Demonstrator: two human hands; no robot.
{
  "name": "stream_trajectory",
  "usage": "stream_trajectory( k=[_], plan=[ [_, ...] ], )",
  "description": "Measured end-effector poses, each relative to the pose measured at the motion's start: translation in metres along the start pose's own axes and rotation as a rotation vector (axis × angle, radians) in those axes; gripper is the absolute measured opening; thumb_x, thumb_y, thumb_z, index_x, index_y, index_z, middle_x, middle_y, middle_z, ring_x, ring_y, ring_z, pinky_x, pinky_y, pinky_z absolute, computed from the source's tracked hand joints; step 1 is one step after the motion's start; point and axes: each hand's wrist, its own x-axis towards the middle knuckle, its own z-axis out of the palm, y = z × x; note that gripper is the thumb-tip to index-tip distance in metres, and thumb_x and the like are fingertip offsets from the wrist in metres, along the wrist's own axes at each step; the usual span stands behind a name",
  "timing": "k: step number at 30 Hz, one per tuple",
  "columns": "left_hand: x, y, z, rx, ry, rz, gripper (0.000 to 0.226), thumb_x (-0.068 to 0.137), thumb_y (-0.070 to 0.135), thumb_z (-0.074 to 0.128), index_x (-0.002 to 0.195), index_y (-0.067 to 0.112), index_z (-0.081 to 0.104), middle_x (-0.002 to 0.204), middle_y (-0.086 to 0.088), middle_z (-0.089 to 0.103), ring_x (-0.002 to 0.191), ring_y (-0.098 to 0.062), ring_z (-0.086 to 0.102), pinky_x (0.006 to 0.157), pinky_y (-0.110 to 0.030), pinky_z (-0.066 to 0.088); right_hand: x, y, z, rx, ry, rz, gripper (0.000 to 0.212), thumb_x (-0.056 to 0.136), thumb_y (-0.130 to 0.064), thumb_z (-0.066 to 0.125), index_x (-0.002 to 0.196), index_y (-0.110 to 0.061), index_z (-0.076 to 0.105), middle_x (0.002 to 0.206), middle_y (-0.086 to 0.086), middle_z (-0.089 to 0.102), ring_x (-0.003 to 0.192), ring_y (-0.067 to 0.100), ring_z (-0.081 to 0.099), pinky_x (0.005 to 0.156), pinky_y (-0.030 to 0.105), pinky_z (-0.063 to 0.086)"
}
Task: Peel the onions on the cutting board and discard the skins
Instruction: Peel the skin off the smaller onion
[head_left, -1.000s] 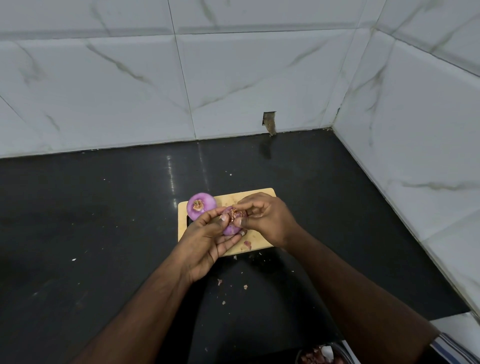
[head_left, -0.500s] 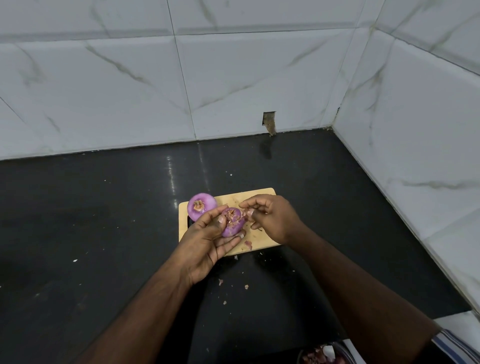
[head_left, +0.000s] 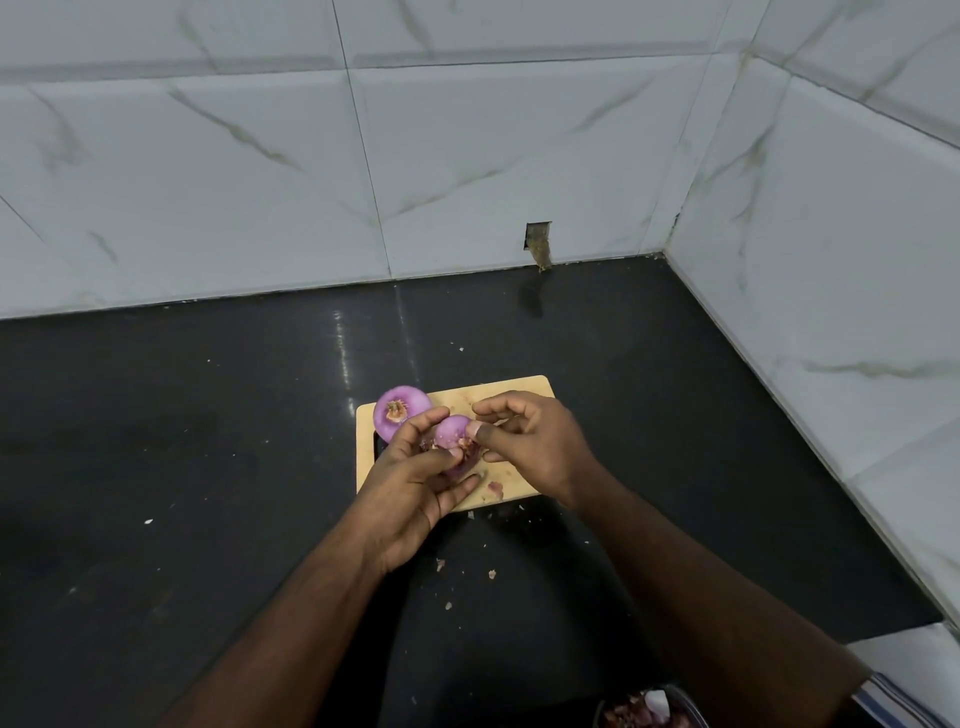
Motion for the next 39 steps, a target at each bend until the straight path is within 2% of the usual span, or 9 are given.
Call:
stream_trajectory(
  k=[7, 11, 16, 19, 24, 27, 32, 35, 39],
  plan=[
    [-0.001, -0.003, 0.004, 0.077, 0.005, 0.057, 0.047, 0.09, -0.016, 0.057, 0.123, 0.017, 0.058, 0.113, -0.017, 0.066, 0.105, -0.032, 0.066, 0.096, -0.045, 0.058, 0.001, -0.003, 0.001, 0.114, 0.006, 0.055, 0.015, 0.082, 0.001, 0.076, 0.094, -0.008, 0.074, 0.087, 0.009, 0.074, 0.081, 0.02, 0.074, 0.074, 0.035, 0.063],
    [0.0, -0.002, 0.0, 0.089, 0.001, 0.031, 0.048, 0.092, -0.014, 0.057, 0.129, 0.017, 0.058, 0.116, -0.017, 0.068, 0.11, -0.038, 0.068, 0.103, -0.054, 0.052, 0.0, -0.003, 0.0, 0.084, 0.035, 0.044, 0.018, 0.084, 0.005, 0.072, 0.098, -0.005, 0.072, 0.09, 0.008, 0.073, 0.079, 0.017, 0.072, 0.071, 0.032, 0.062],
    [-0.001, 0.004, 0.007, 0.339, 0.06, 0.065, 0.043, 0.088, 0.006, 0.075, 0.127, 0.019, 0.063, 0.121, -0.011, 0.072, 0.107, -0.027, 0.073, 0.097, -0.049, 0.057, 0.001, -0.006, -0.002, 0.023, 0.017, -0.054, 0.024, 0.083, -0.001, 0.073, 0.091, -0.023, 0.074, 0.086, 0.001, 0.074, 0.084, 0.018, 0.072, 0.079, 0.035, 0.061],
    [0.002, 0.005, 0.009, 0.385, 0.105, 0.078, 0.037, 0.086, 0.0, 0.076, 0.119, 0.015, 0.067, 0.117, -0.015, 0.073, 0.098, -0.026, 0.075, 0.094, -0.049, 0.059, 0.002, -0.006, -0.002, -0.021, 0.04, -0.07, 0.027, 0.083, 0.0, 0.072, 0.089, -0.026, 0.072, 0.084, -0.003, 0.073, 0.081, 0.015, 0.071, 0.078, 0.036, 0.061],
    [0.003, 0.008, 0.006, 0.391, 0.106, 0.057, 0.036, 0.089, -0.009, 0.064, 0.117, 0.013, 0.068, 0.118, -0.015, 0.073, 0.106, -0.034, 0.073, 0.094, -0.051, 0.058, 0.006, -0.002, -0.002, -0.18, 0.121, -0.083, 0.02, 0.087, -0.001, 0.066, 0.093, -0.02, 0.071, 0.084, -0.012, 0.069, 0.075, -0.004, 0.064, 0.073, 0.017, 0.054],
    [0.003, 0.011, 0.002, 0.33, 0.094, 0.042, 0.032, 0.094, -0.005, 0.059, 0.121, 0.011, 0.064, 0.118, -0.018, 0.073, 0.107, -0.036, 0.072, 0.096, -0.053, 0.056, 0.007, 0.005, -0.008, -0.362, 0.128, -0.079, 0.02, 0.092, -0.006, 0.063, 0.1, -0.021, 0.074, 0.093, -0.011, 0.071, 0.08, 0.001, 0.065, 0.074, 0.021, 0.054],
    [0.005, 0.011, -0.002, 0.206, 0.112, 0.014, 0.025, 0.097, 0.0, 0.053, 0.12, 0.007, 0.062, 0.105, -0.017, 0.075, 0.096, -0.035, 0.074, 0.096, -0.054, 0.056, 0.006, 0.002, -0.015, -0.617, -0.059, -0.081, 0.026, 0.099, -0.016, 0.056, 0.121, -0.016, 0.071, 0.126, -0.002, 0.068, 0.116, 0.013, 0.06, 0.099, 0.025, 0.045],
    [0.004, 0.011, -0.003, 0.195, 0.115, -0.002, 0.025, 0.097, 0.001, 0.051, 0.118, 0.007, 0.063, 0.103, -0.018, 0.076, 0.099, -0.037, 0.074, 0.094, -0.053, 0.057, 0.005, -0.005, -0.018, -0.51, -0.06, -0.078, 0.033, 0.094, -0.029, 0.065, 0.126, -0.022, 0.068, 0.129, -0.004, 0.066, 0.116, 0.009, 0.06, 0.101, 0.031, 0.048],
    [0.003, 0.01, -0.002, 0.262, 0.064, 0.0, 0.03, 0.097, 0.001, 0.054, 0.125, 0.005, 0.063, 0.114, -0.021, 0.074, 0.106, -0.04, 0.072, 0.099, -0.054, 0.054, 0.005, -0.015, -0.014, -0.203, -0.225, 0.037, 0.038, 0.085, -0.019, 0.073, 0.123, -0.017, 0.068, 0.113, -0.001, 0.072, 0.099, 0.012, 0.07, 0.084, 0.036, 0.06]
  ],
)
